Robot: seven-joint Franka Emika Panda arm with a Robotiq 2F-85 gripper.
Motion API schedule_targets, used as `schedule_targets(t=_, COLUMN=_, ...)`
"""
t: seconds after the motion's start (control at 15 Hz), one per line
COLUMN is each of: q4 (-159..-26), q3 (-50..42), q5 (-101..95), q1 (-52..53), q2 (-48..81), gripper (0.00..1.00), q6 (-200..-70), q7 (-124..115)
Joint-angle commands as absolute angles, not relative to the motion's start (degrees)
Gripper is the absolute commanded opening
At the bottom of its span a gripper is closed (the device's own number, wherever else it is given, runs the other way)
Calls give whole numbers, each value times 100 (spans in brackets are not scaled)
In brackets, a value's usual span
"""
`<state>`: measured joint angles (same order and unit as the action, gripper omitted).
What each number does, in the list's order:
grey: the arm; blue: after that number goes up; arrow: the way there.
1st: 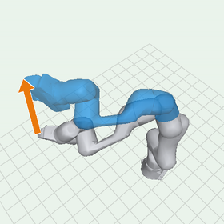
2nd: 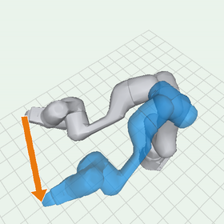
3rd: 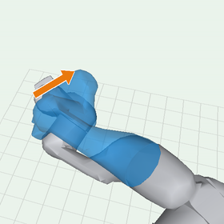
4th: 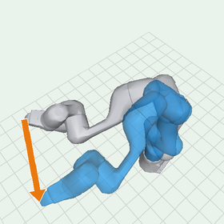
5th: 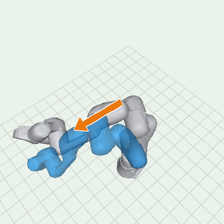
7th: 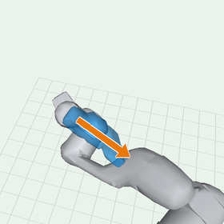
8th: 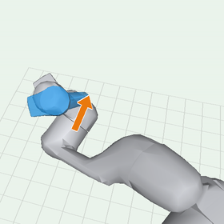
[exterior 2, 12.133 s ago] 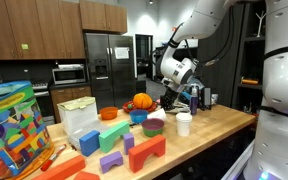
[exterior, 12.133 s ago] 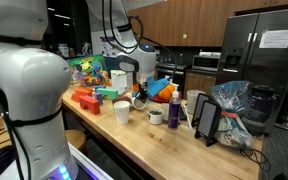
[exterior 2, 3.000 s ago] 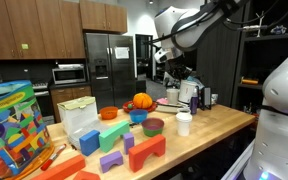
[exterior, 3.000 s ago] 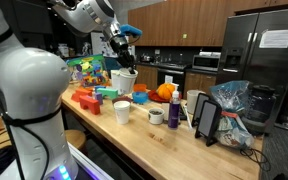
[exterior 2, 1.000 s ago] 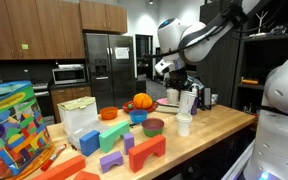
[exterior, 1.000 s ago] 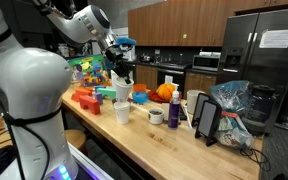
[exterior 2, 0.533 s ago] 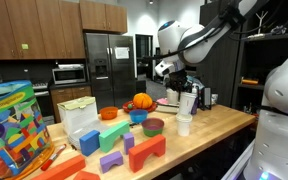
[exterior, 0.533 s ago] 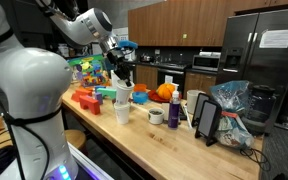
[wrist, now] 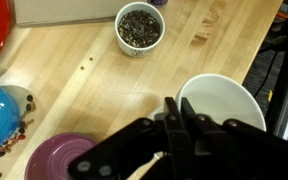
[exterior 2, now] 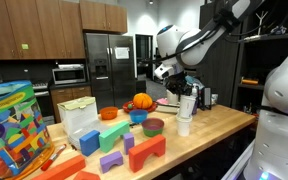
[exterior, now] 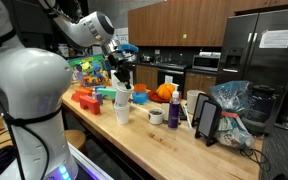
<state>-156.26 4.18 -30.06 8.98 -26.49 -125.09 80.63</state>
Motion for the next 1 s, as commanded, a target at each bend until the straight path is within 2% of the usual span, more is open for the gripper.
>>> schedule_targets(t=0.0, q4=-15501, q3=335, q5=-2875, q1=964, q2=-2533, gripper=2, q6=-12535, q7=8198)
schedule_targets(t=0.93, q4=-15474, q3=426, q5=-2963, q1=922, q2=-2267, gripper=2, q6=-12609, q7=8068)
